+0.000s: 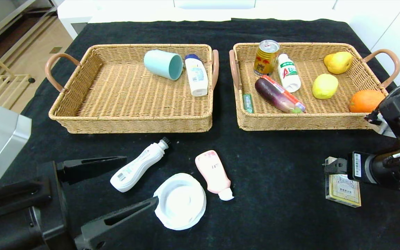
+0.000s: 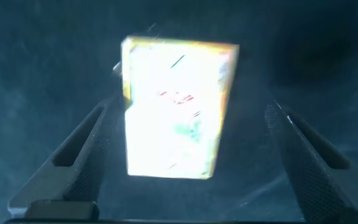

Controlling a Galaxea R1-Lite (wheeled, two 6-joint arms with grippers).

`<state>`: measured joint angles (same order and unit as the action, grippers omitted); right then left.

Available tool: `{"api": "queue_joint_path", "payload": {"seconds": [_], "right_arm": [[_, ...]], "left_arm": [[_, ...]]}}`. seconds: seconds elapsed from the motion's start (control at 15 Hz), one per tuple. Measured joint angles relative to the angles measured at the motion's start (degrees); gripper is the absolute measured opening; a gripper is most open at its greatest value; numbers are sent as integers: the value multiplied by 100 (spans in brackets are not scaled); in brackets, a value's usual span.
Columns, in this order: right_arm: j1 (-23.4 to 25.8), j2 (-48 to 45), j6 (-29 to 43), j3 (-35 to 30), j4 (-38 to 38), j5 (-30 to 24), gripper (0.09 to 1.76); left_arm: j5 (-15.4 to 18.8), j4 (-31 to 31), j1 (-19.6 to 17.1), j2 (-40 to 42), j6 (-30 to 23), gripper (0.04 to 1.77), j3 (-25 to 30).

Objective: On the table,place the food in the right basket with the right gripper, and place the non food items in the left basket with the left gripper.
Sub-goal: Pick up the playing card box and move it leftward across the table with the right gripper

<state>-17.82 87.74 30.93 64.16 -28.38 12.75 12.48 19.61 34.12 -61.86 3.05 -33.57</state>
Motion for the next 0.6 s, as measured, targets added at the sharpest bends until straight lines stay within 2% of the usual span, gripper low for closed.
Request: {"api": "queue_joint_path", "payload": {"seconds": [0.13, 0.6], "right_arm": [[-56, 24, 35, -33, 2, -149, 170], [-161, 156, 189, -138, 7, -143, 167]], "left_arm": [[0, 0, 0, 0, 1, 172, 0], [2, 1, -2, 0, 1, 172, 0]]}}
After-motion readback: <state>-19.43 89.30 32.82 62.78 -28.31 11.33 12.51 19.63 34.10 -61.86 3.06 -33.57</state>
